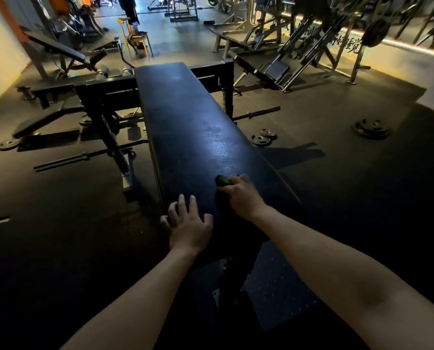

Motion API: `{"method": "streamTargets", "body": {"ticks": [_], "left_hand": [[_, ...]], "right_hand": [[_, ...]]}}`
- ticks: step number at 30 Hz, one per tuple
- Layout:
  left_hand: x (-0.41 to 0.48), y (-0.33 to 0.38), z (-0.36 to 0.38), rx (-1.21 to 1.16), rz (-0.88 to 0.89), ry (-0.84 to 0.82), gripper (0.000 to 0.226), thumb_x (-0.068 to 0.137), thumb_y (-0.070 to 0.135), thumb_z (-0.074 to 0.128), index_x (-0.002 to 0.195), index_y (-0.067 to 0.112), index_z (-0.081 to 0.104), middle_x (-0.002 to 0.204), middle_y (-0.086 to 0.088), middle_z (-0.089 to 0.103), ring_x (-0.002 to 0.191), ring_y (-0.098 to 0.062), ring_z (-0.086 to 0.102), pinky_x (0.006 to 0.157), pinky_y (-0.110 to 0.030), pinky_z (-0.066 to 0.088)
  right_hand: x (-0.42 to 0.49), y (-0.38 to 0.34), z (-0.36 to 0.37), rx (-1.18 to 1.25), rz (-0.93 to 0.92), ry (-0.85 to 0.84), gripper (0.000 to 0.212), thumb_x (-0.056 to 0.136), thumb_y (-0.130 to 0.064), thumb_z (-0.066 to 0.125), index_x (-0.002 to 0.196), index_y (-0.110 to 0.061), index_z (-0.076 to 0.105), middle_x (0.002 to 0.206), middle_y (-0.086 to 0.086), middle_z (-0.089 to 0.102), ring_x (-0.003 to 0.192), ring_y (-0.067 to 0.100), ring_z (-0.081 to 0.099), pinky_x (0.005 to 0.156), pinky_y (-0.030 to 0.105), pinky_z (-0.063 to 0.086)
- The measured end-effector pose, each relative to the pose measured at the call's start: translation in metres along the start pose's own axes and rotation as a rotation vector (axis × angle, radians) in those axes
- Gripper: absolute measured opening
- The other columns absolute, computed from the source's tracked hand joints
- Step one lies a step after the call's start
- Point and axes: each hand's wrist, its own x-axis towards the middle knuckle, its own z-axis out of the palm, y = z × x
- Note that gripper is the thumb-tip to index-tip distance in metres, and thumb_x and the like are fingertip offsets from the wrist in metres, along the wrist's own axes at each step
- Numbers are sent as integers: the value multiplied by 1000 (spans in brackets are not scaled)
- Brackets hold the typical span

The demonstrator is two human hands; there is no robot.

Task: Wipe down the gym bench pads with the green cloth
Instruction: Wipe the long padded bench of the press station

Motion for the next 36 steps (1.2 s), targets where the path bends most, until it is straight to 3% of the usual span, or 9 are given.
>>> {"method": "streamTargets", "body": {"ticks": [3, 6, 8, 13, 17, 20, 25, 30, 36], "left_hand": [[-2, 0, 0, -8, 14, -8, 70, 98, 47, 33, 161, 22, 14, 167, -8, 0, 149, -27, -3, 118, -57, -4], [-3, 0, 1, -1, 17, 1, 71, 97, 47, 32, 161, 21, 13, 168, -8, 1, 150, -27, -2, 118, -57, -4], [-2, -1, 2, -1, 21, 6, 71, 97, 47, 33, 161, 22, 14, 168, -8, 1, 150, -27, -1, 118, -57, -3], [-3, -3, 2, -18, 26, 41, 71, 98, 47, 38, 160, 21, 17, 168, -6, 7, 151, -26, 3, 119, -56, 0], [-4, -8, 3, -33, 36, 71, 75, 98, 43, 43, 158, 12, 13, 167, -4, 12, 151, -24, 7, 121, -52, 2], [-3, -2, 3, 14, 34, 52, 69, 99, 51, 37, 159, 22, 18, 168, -5, 9, 152, -24, 3, 120, -53, 1], [-8, 28, 8, 103, 115, 42, 61, 99, 58, 34, 156, 36, 27, 167, 3, 10, 146, -23, 11, 115, -51, 9], [-20, 100, 35, 133, 204, -35, 64, 98, 61, 33, 157, 37, 22, 168, 4, 8, 145, -26, 11, 114, -49, 11], [-23, 102, 47, 202, 167, 16, 63, 98, 63, 28, 156, 42, 16, 167, 9, 6, 144, -20, 9, 111, -43, 10]], "right_hand": [[-1, 32, -14, -94, 306, 71, 39, 92, -19, 50, 127, -31, 63, 125, 9, 49, 115, 35, 41, 100, 38, 37], [-5, 17, -5, -30, 449, 137, 39, 95, -25, 48, 133, -29, 56, 127, 12, 46, 117, 35, 39, 102, 38, 32], [-7, -6, 7, 16, 437, 174, 35, 94, -29, 52, 129, -25, 59, 127, 14, 47, 115, 36, 41, 100, 37, 33], [2, -52, 15, 250, 131, 61, 48, 81, 0, 52, 119, -24, 70, 115, 14, 64, 101, 38, 55, 93, 32, 43], [5, -68, 14, 322, 1, -41, 49, 83, -1, 56, 123, -25, 68, 112, 12, 62, 103, 31, 56, 90, 31, 46], [-5, -49, 12, 196, -19, 30, 37, 93, -12, 55, 125, -27, 66, 118, 8, 57, 107, 30, 45, 87, 35, 43], [-25, 20, 1, 159, 143, 171, 33, 91, -9, 55, 113, -25, 73, 114, 9, 61, 101, 36, 46, 86, 40, 48], [-34, 80, -19, 135, 301, 175, 40, 90, -6, 49, 119, -26, 69, 122, 6, 57, 104, 33, 39, 92, 36, 40], [-30, 136, -36, 124, 404, 141, 44, 91, -6, 44, 126, -26, 63, 125, 10, 51, 106, 34, 40, 91, 36, 35]]}}
